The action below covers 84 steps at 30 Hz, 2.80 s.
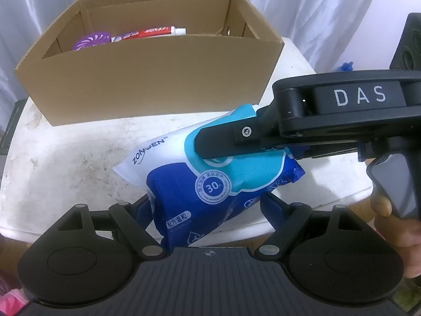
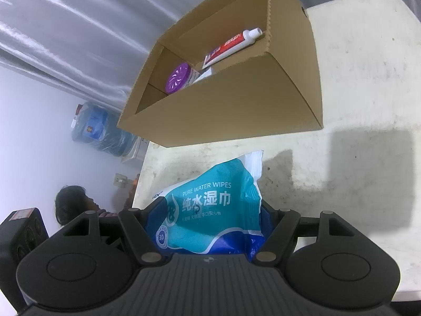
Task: Organize objects
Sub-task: 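Lift the wet-wipes pack off the table with the right gripper, then carry the wet-wipes pack with the right gripper over the cardboard box, then lower the wet-wipes pack into the box and open the right gripper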
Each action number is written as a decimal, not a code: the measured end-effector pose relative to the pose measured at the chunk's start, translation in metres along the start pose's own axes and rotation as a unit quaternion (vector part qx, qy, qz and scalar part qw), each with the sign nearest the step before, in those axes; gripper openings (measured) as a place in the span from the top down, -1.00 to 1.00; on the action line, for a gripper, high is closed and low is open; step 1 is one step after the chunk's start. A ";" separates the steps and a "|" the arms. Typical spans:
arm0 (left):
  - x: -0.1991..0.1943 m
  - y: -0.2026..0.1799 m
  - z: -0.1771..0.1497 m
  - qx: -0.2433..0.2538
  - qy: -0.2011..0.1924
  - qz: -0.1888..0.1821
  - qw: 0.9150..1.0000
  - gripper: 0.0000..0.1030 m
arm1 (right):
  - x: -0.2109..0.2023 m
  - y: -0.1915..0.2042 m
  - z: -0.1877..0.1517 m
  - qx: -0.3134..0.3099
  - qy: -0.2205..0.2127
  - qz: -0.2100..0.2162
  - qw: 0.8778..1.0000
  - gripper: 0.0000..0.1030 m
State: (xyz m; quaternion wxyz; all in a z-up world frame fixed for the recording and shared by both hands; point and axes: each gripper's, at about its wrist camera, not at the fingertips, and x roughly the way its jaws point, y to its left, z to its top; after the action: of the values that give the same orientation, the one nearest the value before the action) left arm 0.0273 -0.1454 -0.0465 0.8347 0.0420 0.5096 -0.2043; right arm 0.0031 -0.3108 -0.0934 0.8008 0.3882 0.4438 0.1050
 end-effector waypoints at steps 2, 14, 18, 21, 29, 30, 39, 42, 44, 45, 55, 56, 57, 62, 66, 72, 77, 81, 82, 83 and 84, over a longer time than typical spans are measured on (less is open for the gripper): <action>-0.002 -0.001 0.000 0.000 -0.003 0.001 1.000 -0.60 | -0.001 0.002 0.000 -0.002 -0.001 0.000 1.000 -0.43; -0.028 0.003 -0.002 -0.009 -0.045 0.012 0.999 -0.60 | -0.016 0.036 0.006 -0.048 -0.018 0.002 0.999 -0.44; -0.039 0.005 0.002 -0.010 -0.063 0.021 0.998 -0.60 | -0.021 0.051 0.010 -0.067 -0.026 0.005 0.997 -0.44; -0.051 0.009 0.003 -0.011 -0.075 0.026 0.997 -0.60 | -0.025 0.059 0.013 -0.075 -0.032 0.008 0.997 -0.44; -0.067 0.012 0.010 0.002 -0.097 0.027 0.995 -0.60 | -0.033 0.074 0.015 -0.087 -0.054 0.007 0.995 -0.44; -0.070 0.012 0.012 0.004 -0.099 0.028 0.995 -0.60 | -0.033 0.075 0.017 -0.088 -0.056 0.007 0.994 -0.44; -0.075 0.020 0.074 0.000 -0.129 0.032 0.991 -0.60 | -0.045 0.104 0.069 -0.144 -0.075 0.001 0.987 -0.45; -0.069 0.023 0.102 -0.009 -0.129 0.026 0.991 -0.60 | -0.045 0.110 0.096 -0.162 -0.074 -0.006 0.984 -0.46; -0.057 0.028 0.121 -0.019 -0.121 0.019 0.992 -0.60 | -0.042 0.110 0.114 -0.168 -0.064 -0.012 0.984 -0.46; -0.052 0.029 0.128 -0.026 -0.115 0.013 0.993 -0.60 | -0.038 0.108 0.124 -0.166 -0.055 -0.017 0.984 -0.46; 0.012 0.040 0.164 -0.075 -0.054 0.000 0.996 -0.60 | 0.014 0.065 0.190 -0.141 0.057 -0.027 0.988 -0.45; 0.016 0.041 0.165 -0.079 -0.046 -0.003 0.996 -0.59 | 0.018 0.062 0.195 -0.139 0.066 -0.026 0.988 -0.44; 0.020 0.042 0.166 -0.085 -0.040 -0.008 0.996 -0.57 | 0.022 0.060 0.199 -0.142 0.071 -0.027 0.987 -0.43; 0.035 0.037 0.164 -0.085 -0.022 -0.006 0.996 -0.56 | 0.035 0.056 0.206 -0.165 0.093 -0.042 0.981 -0.43; 0.043 0.036 0.160 -0.094 -0.008 -0.013 0.995 -0.56 | 0.046 0.056 0.212 -0.193 0.112 -0.053 0.973 -0.43; 0.046 0.029 0.150 -0.088 0.003 -0.013 0.996 -0.67 | 0.061 0.067 0.216 -0.298 0.106 -0.135 0.939 -0.41; 0.036 0.025 0.146 -0.071 -0.009 -0.008 0.997 -0.76 | 0.046 0.065 0.217 -0.319 0.073 -0.149 0.933 -0.41; 0.027 0.026 0.145 -0.068 -0.020 -0.007 0.997 -0.76 | 0.028 0.066 0.216 -0.292 0.050 -0.133 0.946 -0.41; 0.023 0.026 0.143 -0.067 -0.024 -0.009 0.997 -0.76 | 0.022 0.066 0.215 -0.285 0.043 -0.127 0.949 -0.41; 0.018 0.025 0.141 -0.065 -0.028 -0.010 0.997 -0.76 | 0.015 0.068 0.213 -0.275 0.034 -0.120 0.953 -0.42; 0.012 0.024 0.140 -0.061 -0.033 -0.008 0.998 -0.79 | 0.006 0.069 0.211 -0.265 0.022 -0.110 0.958 -0.46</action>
State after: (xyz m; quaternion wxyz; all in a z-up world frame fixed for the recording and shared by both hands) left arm 0.1580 -0.1658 0.0060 0.8506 -0.0198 0.4932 -0.1809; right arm 0.1861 -0.3722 0.0166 0.8716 0.1090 0.4575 0.1385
